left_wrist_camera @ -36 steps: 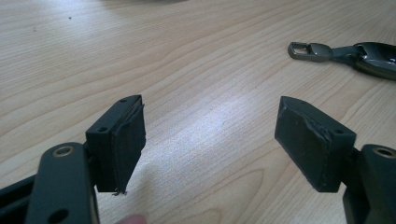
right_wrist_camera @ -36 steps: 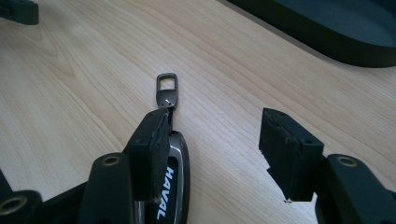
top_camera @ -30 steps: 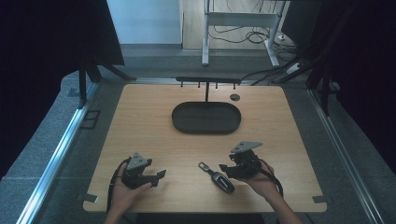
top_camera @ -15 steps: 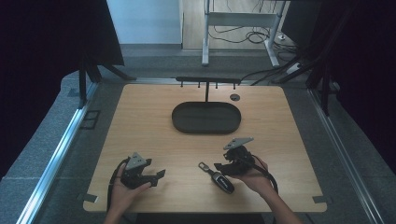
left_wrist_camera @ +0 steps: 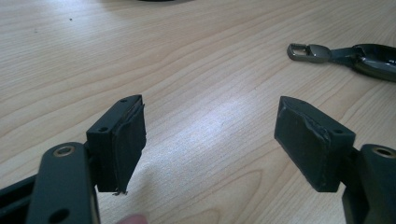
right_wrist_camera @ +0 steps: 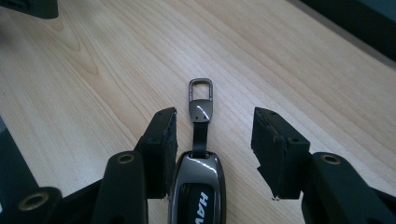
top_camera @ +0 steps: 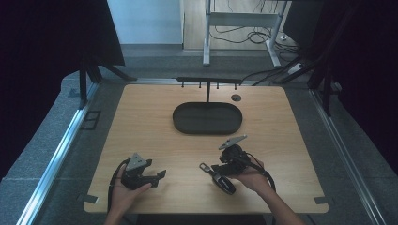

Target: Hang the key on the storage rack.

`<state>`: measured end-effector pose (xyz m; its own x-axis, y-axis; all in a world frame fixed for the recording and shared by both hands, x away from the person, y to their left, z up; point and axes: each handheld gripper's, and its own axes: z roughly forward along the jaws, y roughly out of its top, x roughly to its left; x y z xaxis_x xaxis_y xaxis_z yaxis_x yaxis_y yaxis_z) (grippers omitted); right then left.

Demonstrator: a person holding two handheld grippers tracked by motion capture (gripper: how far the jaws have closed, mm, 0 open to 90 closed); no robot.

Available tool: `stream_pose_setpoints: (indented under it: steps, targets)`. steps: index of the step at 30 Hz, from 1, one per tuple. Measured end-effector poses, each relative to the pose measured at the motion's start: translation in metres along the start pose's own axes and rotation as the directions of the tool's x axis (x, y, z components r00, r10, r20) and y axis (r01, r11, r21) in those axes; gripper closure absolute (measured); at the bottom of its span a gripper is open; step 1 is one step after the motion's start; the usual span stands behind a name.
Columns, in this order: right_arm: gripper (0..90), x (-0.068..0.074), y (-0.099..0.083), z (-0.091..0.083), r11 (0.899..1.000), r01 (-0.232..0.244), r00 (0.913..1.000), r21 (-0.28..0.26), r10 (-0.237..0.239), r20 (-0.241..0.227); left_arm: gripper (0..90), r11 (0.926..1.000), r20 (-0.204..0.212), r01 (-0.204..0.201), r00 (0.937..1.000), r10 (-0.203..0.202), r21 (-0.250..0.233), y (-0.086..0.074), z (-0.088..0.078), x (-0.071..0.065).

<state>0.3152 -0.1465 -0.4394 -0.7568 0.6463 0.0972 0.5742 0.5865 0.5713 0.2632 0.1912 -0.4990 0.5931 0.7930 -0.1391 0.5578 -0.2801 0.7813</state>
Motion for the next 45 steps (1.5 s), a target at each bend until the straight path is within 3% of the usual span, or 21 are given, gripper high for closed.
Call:
stream_pose_setpoints:
  steps: [14,27,45]
  targets:
    - [56.6,0.003,0.007,0.020,0.995,0.011,0.9995,0.096,-0.008,-0.030,25.3,1.0000,0.006,-0.003,1.0000,0.003,0.000,0.001,0.000,-0.002]
    - [60.2,0.002,0.012,0.033,0.983,-0.002,0.9993,0.181,0.008,-0.036,25.3,1.0000,0.008,-0.007,0.9999,0.006,0.003,0.001,0.001,-0.003]
    - [64.0,0.004,0.017,0.054,0.954,0.003,0.9996,0.300,0.006,-0.028,25.3,0.9999,0.010,-0.008,0.9999,0.008,0.007,0.000,0.001,-0.003]
